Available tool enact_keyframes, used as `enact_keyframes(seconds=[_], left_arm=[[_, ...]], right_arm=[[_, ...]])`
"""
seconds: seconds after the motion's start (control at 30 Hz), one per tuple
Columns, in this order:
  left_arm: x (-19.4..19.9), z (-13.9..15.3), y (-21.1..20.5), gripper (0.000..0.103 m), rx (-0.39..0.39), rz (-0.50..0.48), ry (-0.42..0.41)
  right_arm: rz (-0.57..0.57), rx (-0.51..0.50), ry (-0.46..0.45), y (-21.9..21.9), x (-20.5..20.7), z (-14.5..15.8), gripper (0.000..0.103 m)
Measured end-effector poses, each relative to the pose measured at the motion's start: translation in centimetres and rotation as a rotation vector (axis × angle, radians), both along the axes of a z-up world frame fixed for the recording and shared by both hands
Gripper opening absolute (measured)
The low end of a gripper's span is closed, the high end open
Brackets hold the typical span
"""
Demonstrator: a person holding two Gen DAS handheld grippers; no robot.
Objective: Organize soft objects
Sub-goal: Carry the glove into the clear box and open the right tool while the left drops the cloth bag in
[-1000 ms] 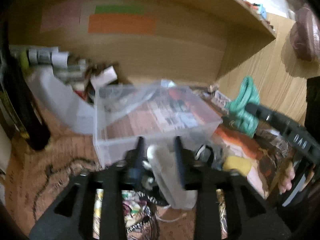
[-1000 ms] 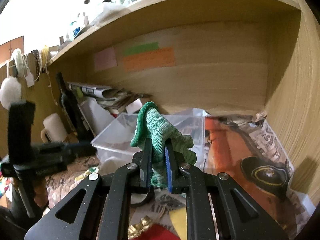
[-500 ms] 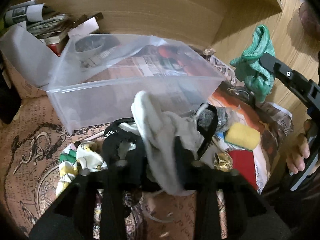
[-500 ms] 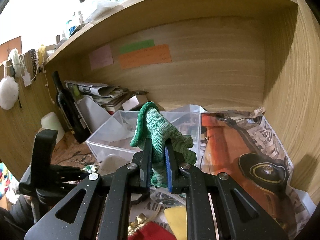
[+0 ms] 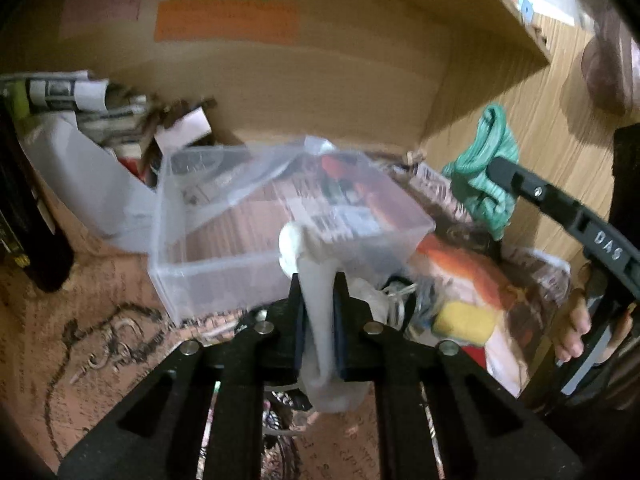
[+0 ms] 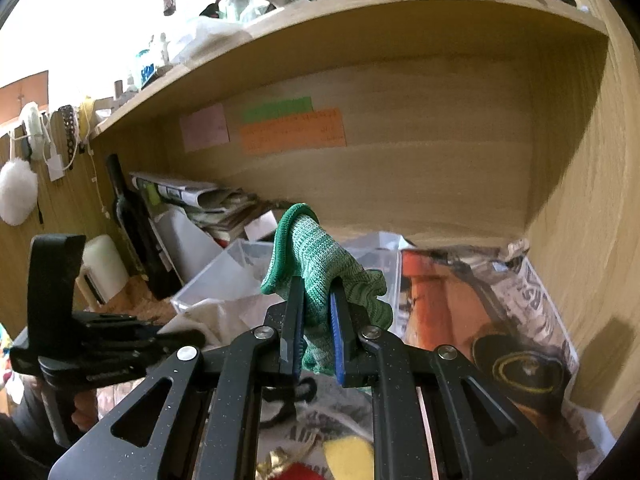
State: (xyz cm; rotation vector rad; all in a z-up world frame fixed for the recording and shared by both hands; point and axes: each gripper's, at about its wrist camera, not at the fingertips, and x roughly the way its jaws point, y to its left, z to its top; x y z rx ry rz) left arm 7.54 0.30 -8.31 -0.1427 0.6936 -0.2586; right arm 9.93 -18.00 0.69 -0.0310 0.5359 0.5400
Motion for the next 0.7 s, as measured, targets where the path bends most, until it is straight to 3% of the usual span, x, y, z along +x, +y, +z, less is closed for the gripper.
enact_keyframes(seconds=[0.4,0.57,0.7], left_arm=[[0.4,5.0,1.6,0.008,0.058,0.077,-0.165],[2.7,5.1,2.4,0.008,0.101,0.129,-0.180],[5.1,4.0,3.4,0.008,0.098,0.161,-0.140]], right_arm=[[0.025,-0.022,-0.019,1.8,2.5,0.5,0.011],[0.041,-0.056,0.021,2.8,4.3,-0.6,0.011],[0.050,-0.092,0.065,3.7,5.8,-1.8,0.011]])
